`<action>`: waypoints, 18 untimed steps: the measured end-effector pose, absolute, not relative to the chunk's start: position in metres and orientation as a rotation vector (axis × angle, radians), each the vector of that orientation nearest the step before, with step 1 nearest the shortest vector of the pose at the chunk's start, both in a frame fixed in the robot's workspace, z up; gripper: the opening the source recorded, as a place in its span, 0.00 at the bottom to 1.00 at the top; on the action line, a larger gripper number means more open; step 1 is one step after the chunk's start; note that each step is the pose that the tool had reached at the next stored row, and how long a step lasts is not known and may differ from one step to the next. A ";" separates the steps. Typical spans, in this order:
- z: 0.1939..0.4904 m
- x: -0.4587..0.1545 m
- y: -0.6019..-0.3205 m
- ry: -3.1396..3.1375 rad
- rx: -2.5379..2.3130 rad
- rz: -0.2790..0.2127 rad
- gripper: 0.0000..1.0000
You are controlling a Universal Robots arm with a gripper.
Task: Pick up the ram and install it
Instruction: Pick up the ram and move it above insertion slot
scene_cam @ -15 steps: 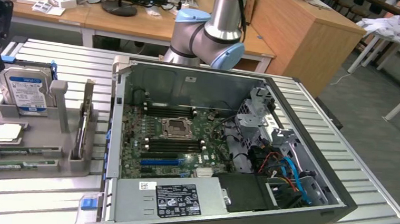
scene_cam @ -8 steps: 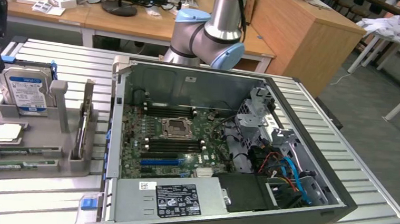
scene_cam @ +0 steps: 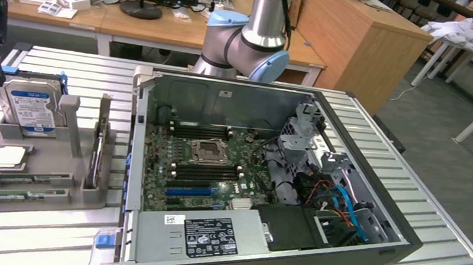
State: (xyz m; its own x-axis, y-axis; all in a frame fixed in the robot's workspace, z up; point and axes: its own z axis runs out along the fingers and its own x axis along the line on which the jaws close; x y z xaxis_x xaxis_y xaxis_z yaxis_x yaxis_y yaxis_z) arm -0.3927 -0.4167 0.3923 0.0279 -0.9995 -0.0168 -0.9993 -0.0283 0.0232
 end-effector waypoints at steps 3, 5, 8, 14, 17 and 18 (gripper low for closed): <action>0.391 -0.393 -0.417 -2.186 2.249 -0.044 0.11; 0.390 -0.393 -0.417 -2.186 2.249 -0.044 0.11; 0.388 -0.393 -0.417 -2.186 2.249 -0.044 0.11; 0.385 -0.393 -0.417 -2.186 2.249 -0.044 0.11; 0.383 -0.393 -0.417 -2.186 2.249 -0.044 0.11; 0.383 -0.393 -0.417 -2.186 2.249 -0.044 0.11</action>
State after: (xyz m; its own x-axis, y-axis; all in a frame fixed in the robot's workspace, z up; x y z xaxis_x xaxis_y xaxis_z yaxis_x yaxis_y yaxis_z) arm -0.3927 -0.4167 0.3829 0.0279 -0.9995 -0.0169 -0.9993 -0.0283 0.0230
